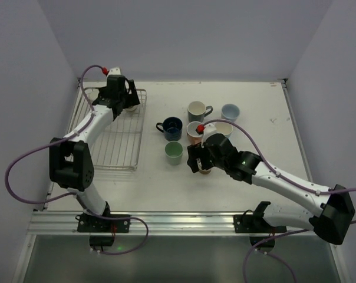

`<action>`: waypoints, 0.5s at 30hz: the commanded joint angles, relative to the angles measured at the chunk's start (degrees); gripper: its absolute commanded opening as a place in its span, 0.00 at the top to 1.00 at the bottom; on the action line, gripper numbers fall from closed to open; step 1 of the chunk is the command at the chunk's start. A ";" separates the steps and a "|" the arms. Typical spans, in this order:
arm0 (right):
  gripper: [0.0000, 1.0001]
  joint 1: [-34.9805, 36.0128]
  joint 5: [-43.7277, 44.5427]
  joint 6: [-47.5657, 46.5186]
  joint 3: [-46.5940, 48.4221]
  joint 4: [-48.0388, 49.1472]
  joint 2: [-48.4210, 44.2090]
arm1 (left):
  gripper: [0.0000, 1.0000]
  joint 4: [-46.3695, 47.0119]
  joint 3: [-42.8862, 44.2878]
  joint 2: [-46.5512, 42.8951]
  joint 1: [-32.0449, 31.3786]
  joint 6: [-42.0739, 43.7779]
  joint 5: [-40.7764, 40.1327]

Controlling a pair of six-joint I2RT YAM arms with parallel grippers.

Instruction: Unload the cups from the dish rack

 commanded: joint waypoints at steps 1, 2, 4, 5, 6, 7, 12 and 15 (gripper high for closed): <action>0.19 0.32 -3.34 0.21 -3.63 6.57 -4.55 | 0.00 2.91 5.14 3.55 1.45 3.03 -2.11; 0.19 0.32 -3.35 0.30 -4.25 7.18 -5.95 | 0.00 2.56 5.67 4.43 1.80 3.21 -2.20; 0.19 0.33 -2.56 0.47 -5.13 7.89 -7.02 | 0.00 2.55 6.99 6.63 2.15 4.00 -1.94; 0.19 0.32 -2.47 0.39 -5.31 8.16 -7.37 | 0.00 2.29 7.43 7.33 2.24 4.26 -1.94; 0.19 0.32 -2.47 0.39 -5.48 8.59 -7.81 | 0.00 2.29 8.04 8.64 2.33 4.78 -1.50; 0.19 0.32 -2.99 0.13 -5.66 8.77 -7.73 | 0.00 2.20 9.18 9.26 2.33 5.14 -0.98; 0.20 0.32 -4.49 0.65 -5.84 9.47 -6.41 | 0.02 2.11 12.79 13.65 2.33 7.07 1.39; 0.20 0.32 -4.75 0.74 -5.58 9.48 -6.41 | 0.05 1.94 14.46 15.68 2.42 7.60 2.10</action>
